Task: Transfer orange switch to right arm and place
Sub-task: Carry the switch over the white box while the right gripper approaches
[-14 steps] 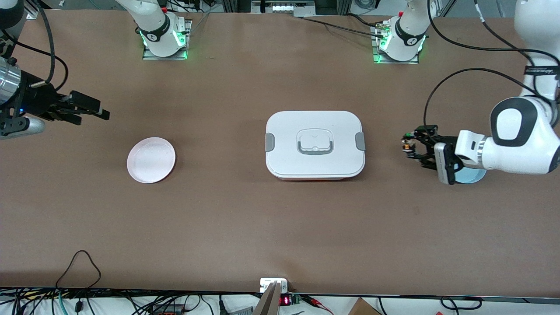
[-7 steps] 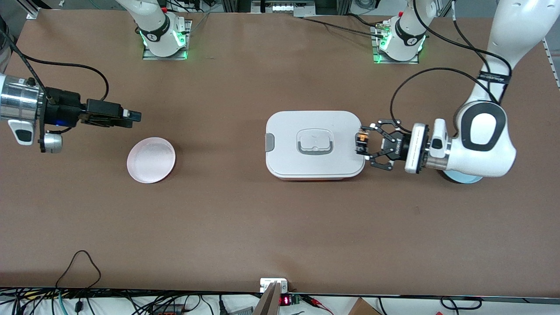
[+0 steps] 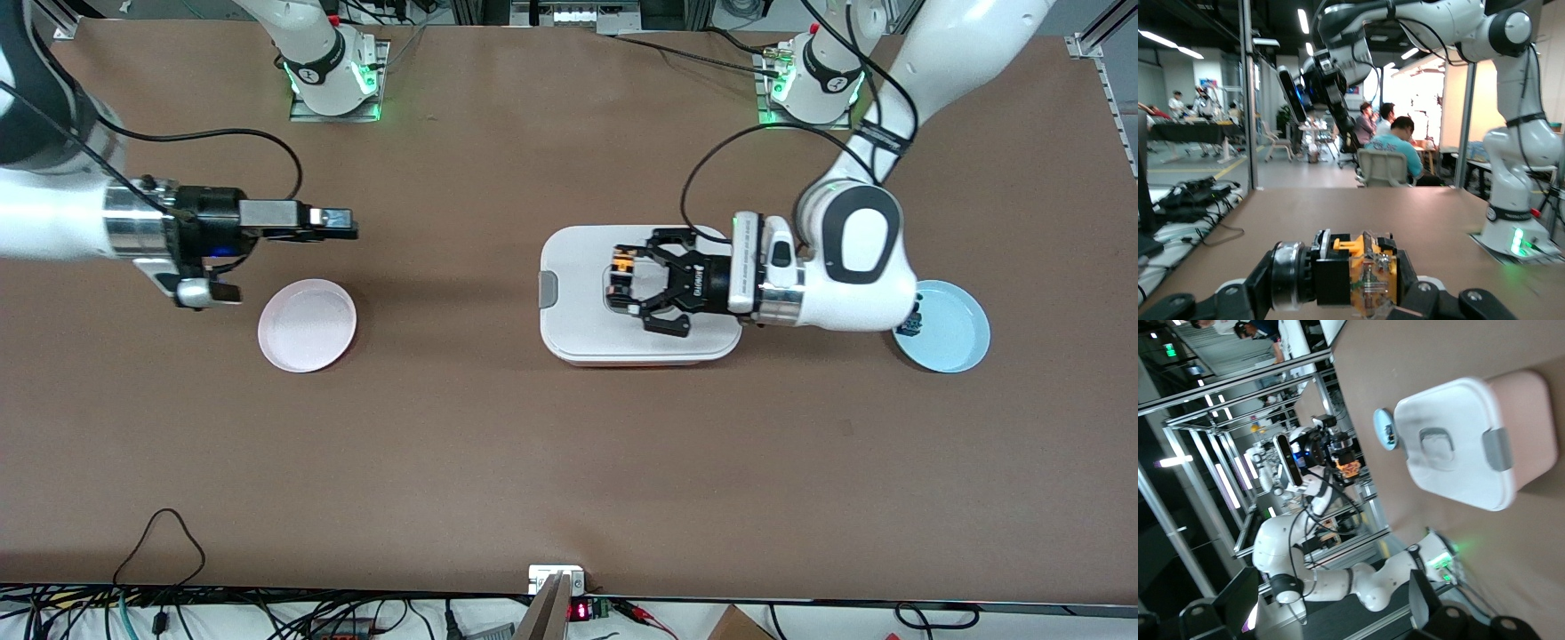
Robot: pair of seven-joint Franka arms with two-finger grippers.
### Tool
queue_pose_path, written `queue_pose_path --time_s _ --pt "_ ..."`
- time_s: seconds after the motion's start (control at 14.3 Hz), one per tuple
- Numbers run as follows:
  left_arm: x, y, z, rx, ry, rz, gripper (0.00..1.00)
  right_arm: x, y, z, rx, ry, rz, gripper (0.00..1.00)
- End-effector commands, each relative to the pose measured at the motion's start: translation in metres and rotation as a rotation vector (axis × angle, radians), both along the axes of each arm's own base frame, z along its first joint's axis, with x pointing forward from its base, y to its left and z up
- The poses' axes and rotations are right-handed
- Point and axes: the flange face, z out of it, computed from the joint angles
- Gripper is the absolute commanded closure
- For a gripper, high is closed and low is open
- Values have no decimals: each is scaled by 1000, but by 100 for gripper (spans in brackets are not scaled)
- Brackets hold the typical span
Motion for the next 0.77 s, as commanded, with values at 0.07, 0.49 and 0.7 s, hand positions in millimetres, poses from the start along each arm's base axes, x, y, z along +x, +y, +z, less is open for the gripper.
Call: queue_pose_path --time_s 0.07,0.49,0.7 --pt "-12 -41 1 -62 -34 98 100 -5 33 -30 79 3 19 0" --pt "-44 -102 1 -72 41 196 100 -16 85 -92 200 -41 56 0" --pt "-47 -107 1 -80 38 225 100 -24 120 -115 253 -121 77 0"
